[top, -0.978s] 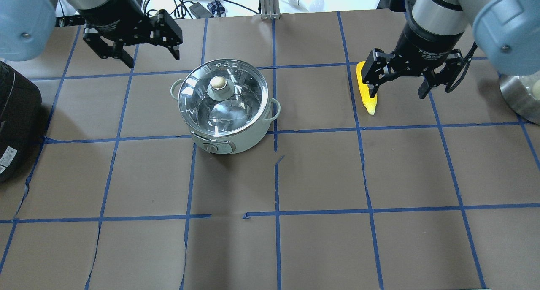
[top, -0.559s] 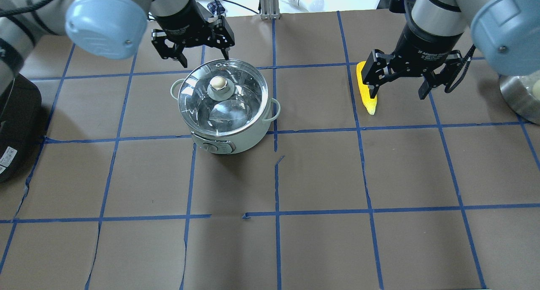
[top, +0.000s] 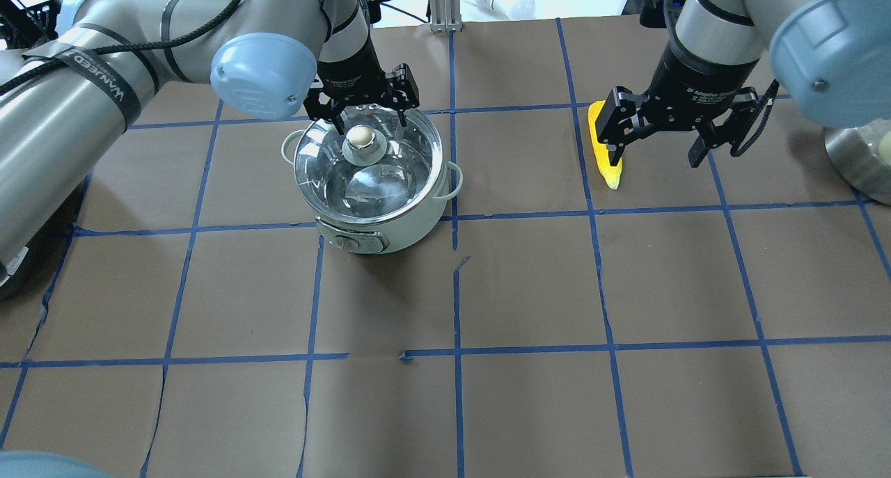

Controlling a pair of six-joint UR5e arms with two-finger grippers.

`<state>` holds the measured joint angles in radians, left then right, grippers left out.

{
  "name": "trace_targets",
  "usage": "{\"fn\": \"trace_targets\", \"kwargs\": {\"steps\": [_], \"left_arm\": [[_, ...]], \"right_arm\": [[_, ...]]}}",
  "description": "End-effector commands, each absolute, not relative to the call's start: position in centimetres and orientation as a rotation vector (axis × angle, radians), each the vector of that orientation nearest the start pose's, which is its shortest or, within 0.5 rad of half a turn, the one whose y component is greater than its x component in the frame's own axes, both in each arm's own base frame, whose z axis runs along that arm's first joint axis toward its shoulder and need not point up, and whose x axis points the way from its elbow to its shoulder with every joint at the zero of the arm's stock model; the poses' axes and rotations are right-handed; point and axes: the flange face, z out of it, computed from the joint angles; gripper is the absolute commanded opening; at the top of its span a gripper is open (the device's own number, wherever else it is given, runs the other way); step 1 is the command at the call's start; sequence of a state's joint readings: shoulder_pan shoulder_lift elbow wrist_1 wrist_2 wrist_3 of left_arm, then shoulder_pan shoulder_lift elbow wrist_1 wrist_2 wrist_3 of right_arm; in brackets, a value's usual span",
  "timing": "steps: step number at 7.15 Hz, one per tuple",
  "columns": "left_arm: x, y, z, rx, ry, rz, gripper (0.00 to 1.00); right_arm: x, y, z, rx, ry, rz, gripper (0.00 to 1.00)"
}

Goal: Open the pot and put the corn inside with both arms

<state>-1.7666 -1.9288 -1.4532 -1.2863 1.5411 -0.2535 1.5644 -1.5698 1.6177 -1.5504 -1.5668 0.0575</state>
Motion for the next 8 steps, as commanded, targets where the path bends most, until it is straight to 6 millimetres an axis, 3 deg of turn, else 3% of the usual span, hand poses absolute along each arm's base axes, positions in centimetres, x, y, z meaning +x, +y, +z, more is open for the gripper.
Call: {"fn": "trace_targets", "kwargs": {"steps": [1, 2, 5, 6, 8], "left_arm": [[-25.3, -59.5, 36.0, -0.075, 3.151, -0.058, 0.98], [-25.0, -59.4, 35.1, -0.001, 3.148, -0.04, 0.97], [-25.0, -59.6, 34.3, -0.005, 3.15, -0.029, 0.86], [-25.0, -59.6, 34.3, 0.007, 3.15, -0.037, 0.75], [-23.7, -60.6, 34.0, -0.024, 3.153, -0.063, 0.75]], "right_arm": [[12.3, -50.4, 45.7, 0.093, 3.205, 0.021, 1.0], [12.2, -50.6, 46.3, 0.118, 3.195, -0.012, 1.0], [12.3, -50.7, 45.9, 0.119, 3.199, -0.027, 1.0], [12.7, -50.9, 46.2, 0.105, 3.191, -0.073, 1.0], [12.5, -51.5, 44.9, 0.109, 3.194, -0.035, 1.0]]}}
